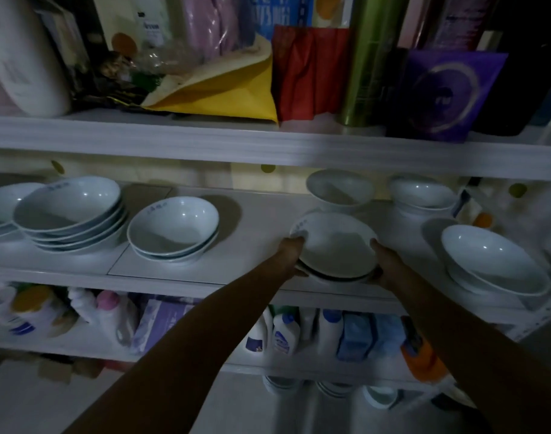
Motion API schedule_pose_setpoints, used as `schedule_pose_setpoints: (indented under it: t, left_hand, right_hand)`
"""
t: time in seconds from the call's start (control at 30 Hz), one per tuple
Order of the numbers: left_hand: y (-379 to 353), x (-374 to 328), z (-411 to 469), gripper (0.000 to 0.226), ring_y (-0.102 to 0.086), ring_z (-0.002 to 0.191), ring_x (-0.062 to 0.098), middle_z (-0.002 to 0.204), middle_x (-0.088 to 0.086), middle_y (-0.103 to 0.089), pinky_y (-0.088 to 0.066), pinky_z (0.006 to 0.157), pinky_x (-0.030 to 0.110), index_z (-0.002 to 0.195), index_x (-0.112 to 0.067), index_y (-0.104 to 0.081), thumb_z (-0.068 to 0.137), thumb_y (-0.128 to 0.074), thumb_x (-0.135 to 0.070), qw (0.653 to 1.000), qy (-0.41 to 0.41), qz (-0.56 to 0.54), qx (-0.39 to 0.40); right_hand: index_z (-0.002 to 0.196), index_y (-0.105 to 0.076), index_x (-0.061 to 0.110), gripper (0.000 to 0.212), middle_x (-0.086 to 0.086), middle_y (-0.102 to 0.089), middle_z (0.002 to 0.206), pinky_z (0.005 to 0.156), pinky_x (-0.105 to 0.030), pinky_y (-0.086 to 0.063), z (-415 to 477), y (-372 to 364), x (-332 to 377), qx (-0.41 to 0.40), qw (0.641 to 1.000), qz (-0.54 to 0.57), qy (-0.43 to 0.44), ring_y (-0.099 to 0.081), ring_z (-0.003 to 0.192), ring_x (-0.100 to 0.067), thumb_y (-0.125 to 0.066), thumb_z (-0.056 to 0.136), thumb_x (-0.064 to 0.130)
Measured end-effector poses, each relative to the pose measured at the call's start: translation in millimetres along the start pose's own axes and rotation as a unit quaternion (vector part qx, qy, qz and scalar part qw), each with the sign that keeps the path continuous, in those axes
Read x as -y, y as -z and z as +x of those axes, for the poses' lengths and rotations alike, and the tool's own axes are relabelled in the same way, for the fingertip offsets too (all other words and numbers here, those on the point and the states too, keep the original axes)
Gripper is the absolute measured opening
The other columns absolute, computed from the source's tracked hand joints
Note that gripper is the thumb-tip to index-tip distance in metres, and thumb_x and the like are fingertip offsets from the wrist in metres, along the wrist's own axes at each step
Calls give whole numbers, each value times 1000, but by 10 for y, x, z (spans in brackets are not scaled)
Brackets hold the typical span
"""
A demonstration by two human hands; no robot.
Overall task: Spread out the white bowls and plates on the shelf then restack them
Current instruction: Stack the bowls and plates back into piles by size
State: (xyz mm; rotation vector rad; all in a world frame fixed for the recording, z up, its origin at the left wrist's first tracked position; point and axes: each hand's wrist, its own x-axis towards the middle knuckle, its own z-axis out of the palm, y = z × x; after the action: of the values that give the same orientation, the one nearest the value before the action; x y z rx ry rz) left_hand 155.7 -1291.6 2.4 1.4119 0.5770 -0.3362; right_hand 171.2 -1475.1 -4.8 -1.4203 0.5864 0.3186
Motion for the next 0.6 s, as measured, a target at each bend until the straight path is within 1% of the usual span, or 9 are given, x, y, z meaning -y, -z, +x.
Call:
schedule_pose_setpoints:
  t: [0.1, 0.17, 0.23, 0.3, 0.33, 0.37, 0.47, 0.53, 0.6]
  left_hand:
    - [120, -7, -7, 44, -55, 106, 41, 133, 25, -48, -50, 74, 53, 139, -4, -35, 99, -40, -23, 999, -30, -33, -8]
    - [254, -111, -22, 45, -54, 110, 42, 132, 24, -49, -50, 71, 51, 138, -5, -35, 98, -43, -23, 997, -45, -64, -25]
    - [456, -257, -22, 48, -54, 115, 44, 124, 20, -54, -52, 62, 43, 135, -4, -40, 97, -46, -32, 992, -71, -93, -39]
    - [705, -407, -44, 51, -62, 100, 37, 115, 13, -60, -51, 56, 31, 127, -6, -50, 94, -47, -45, 987, -96, -114, -58]
    - [840, -487, -92, 49, -62, 90, 32, 112, 11, -62, -52, 58, 32, 123, -9, -53, 94, -47, -48, 984, -106, -128, -68]
    - [969, -555, -136, 47, -61, 86, 31, 112, 11, -63, -54, 64, 37, 120, -11, -54, 94, -45, -49, 979, -117, -148, -78]
    - [1415, -665, -263, 53, -57, 103, 37, 120, 16, -58, -50, 79, 49, 130, -9, -48, 99, -34, -48, 964, -140, -188, -126]
    - [1695, -661, -354, 54, -56, 109, 38, 126, 18, -56, -49, 81, 48, 134, -8, -46, 99, -33, -48, 958, -146, -190, -156]
    - [1945, -638, -415, 55, -55, 105, 35, 132, 19, -54, -48, 81, 45, 135, -8, -45, 98, -36, -48, 952, -153, -203, -169]
  right_hand:
    - [140, -40, 15, 54, -17, -46, 140, 83, -56, -45, 3, -88, 35, 9, 999, 31, 15, -50, 107, -34, -45, 96, 45]
    - [141, -38, 17, 53, -16, -45, 140, 85, -59, -45, -7, -228, 144, 34, 998, 31, 34, -50, 109, -35, -44, 96, 45]
    - [142, -36, 18, 56, -15, -46, 139, 83, -61, -45, -83, -435, 295, 66, 996, 26, 54, -51, 107, -36, -45, 95, 47]
    - [141, -38, 19, 60, -15, -46, 138, 77, -60, -49, -132, -687, 422, 102, 993, 22, 61, -51, 104, -35, -46, 92, 53]
    - [140, -39, 19, 61, -14, -47, 137, 77, -58, -50, -176, -827, 466, 122, 990, 19, 64, -52, 104, -35, -47, 91, 55]
    - [140, -41, 19, 62, -11, -48, 135, 79, -57, -50, -206, -977, 489, 141, 987, 21, 67, -52, 104, -35, -48, 90, 56]
    - [141, -41, 17, 65, -8, -51, 131, 86, -54, -48, -329, -1444, 466, 200, 977, 31, 64, -54, 101, -33, -45, 91, 58]
    - [142, -38, 14, 66, -15, -49, 137, 86, -53, -47, -413, -1740, 425, 227, 971, 37, 63, -59, 92, -33, -41, 93, 57]
    - [142, -37, 12, 62, -16, -50, 134, 84, -52, -48, -509, -2003, 379, 245, 967, 45, 59, -61, 87, -34, -40, 95, 53]
